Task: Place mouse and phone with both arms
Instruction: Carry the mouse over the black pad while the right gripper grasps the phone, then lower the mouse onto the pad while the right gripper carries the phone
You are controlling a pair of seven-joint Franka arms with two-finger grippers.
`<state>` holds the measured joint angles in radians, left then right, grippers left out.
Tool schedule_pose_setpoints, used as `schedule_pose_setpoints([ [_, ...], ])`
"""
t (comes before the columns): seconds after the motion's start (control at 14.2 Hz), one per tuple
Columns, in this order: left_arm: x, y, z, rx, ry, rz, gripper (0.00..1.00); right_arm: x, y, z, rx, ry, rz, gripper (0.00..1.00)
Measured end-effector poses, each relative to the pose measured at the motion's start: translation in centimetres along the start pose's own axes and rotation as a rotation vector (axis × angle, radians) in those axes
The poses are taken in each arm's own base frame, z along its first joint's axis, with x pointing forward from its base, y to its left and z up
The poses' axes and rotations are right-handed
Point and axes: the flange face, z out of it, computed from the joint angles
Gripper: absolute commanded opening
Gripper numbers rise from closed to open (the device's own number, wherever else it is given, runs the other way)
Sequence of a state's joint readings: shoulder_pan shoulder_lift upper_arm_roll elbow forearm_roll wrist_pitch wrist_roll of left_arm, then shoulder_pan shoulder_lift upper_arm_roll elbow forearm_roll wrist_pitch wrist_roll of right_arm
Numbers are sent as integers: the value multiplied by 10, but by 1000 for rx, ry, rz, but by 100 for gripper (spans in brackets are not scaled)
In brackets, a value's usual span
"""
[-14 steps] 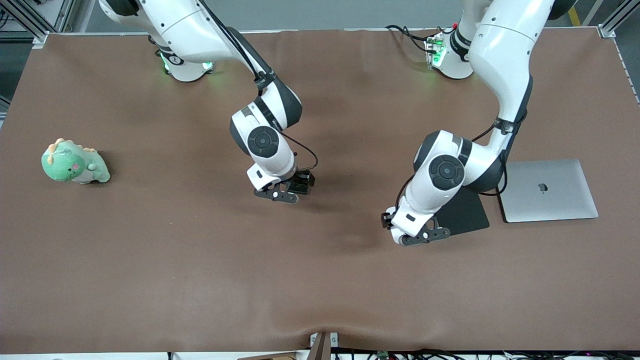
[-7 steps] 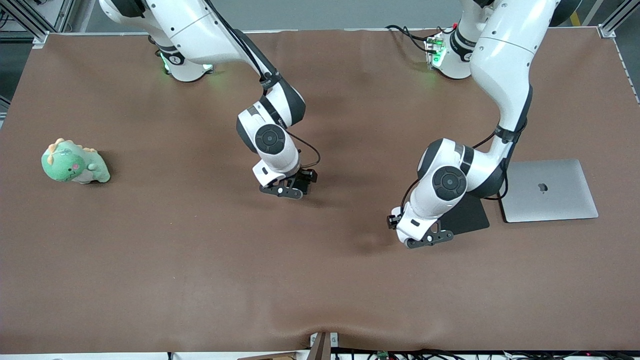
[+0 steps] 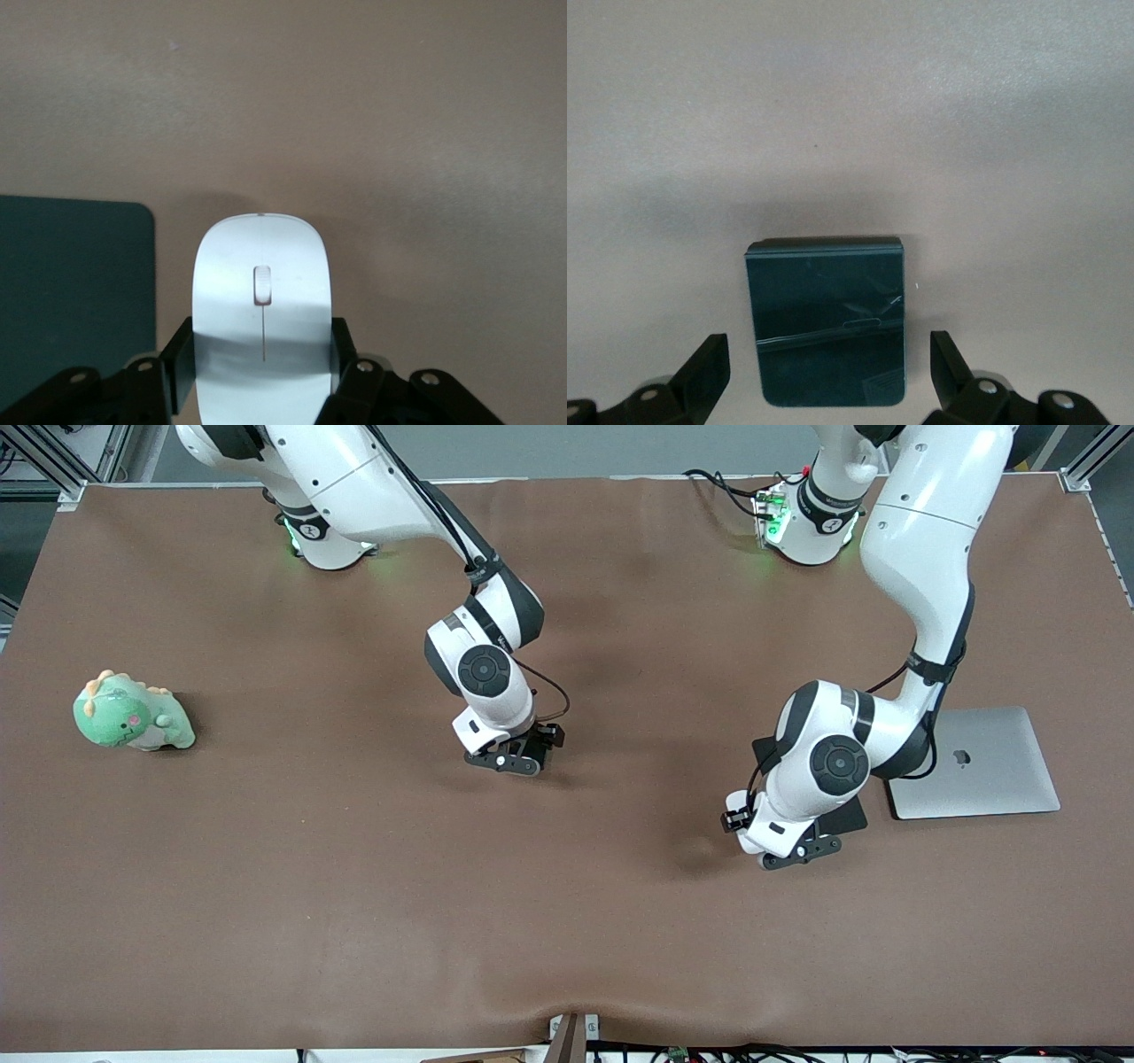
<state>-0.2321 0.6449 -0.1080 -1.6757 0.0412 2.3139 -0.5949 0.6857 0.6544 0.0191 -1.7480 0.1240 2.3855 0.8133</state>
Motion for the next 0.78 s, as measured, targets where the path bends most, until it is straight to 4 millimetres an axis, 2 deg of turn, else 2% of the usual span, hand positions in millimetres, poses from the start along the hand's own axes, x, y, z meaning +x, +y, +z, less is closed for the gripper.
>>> schedule_pose_setpoints([
  [0.28,-10,-21,-8,15,-13,10,0,1,0,2,0,9,-1,100],
  [0.57,-10,-68,-5,29,-36,67,0,2,0,7,11,21,2,100],
  [0.78,-13,-99,7,24,-31,91,0,0,-1,10,7,18,0,100],
])
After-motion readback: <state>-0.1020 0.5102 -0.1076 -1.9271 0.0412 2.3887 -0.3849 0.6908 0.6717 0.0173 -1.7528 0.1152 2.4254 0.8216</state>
